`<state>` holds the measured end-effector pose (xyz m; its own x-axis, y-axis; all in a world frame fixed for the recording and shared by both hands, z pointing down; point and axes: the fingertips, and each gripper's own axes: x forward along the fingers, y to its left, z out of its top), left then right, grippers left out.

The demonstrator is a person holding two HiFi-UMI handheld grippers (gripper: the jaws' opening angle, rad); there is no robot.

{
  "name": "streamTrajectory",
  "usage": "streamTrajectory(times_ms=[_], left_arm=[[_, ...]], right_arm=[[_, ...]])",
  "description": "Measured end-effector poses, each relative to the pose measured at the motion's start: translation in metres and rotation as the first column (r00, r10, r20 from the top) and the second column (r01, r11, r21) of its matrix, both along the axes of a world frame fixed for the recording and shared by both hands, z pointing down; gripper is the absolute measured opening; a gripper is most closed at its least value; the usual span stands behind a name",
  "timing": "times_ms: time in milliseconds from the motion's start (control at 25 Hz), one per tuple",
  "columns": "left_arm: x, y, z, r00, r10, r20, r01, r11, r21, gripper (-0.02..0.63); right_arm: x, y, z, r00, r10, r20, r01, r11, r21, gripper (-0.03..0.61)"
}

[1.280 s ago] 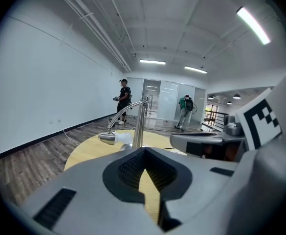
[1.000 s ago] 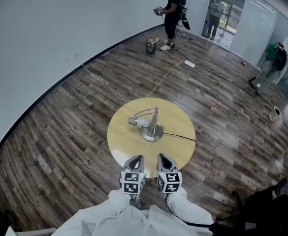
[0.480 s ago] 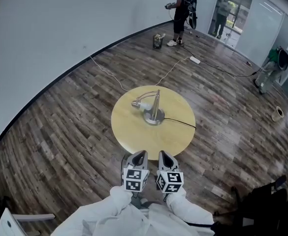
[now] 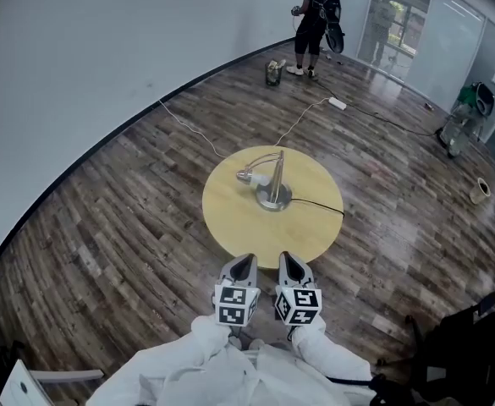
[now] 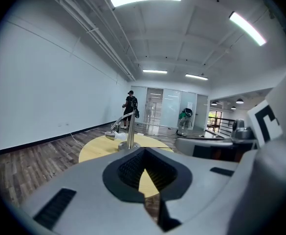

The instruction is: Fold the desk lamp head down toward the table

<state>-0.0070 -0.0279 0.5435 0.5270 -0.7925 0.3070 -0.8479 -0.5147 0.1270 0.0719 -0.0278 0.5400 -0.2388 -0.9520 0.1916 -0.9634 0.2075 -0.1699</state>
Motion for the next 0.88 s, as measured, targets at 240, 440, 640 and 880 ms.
streamTrajectory(times_ms=[240, 440, 640, 880], left_arm=[[-0.006, -0.002, 0.003, 1.000, -0.002, -0.012, 0.002, 1.000, -0.006, 0.000], [0.000, -0.003, 0.004, 1.000, 0.017, -0.025, -0.017, 1.000, -0.013, 0.000], [0.002, -0.002, 0.004, 0.999, 0.025, -0.021, -0.025, 1.000, -0.010, 0.000], [-0.002, 0.004, 0.005, 0.999, 0.034, 0.001, -0.034, 0.999, -0.008, 0.000]], right_arm=[[-0.018, 0.003, 0.000, 0.999, -0.037, -0.027, 0.037, 0.999, -0.011, 0.012], [-0.019, 0.002, -0.005, 0.998, -0.033, -0.053, 0.033, 0.999, 0.006, 0.012], [-0.015, 0.003, -0.004, 0.998, -0.023, -0.055, 0.023, 1.000, 0.005, 0.012], [-0.015, 0.008, -0.001, 0.999, -0.024, -0.043, 0.024, 1.000, -0.001, 0.012]])
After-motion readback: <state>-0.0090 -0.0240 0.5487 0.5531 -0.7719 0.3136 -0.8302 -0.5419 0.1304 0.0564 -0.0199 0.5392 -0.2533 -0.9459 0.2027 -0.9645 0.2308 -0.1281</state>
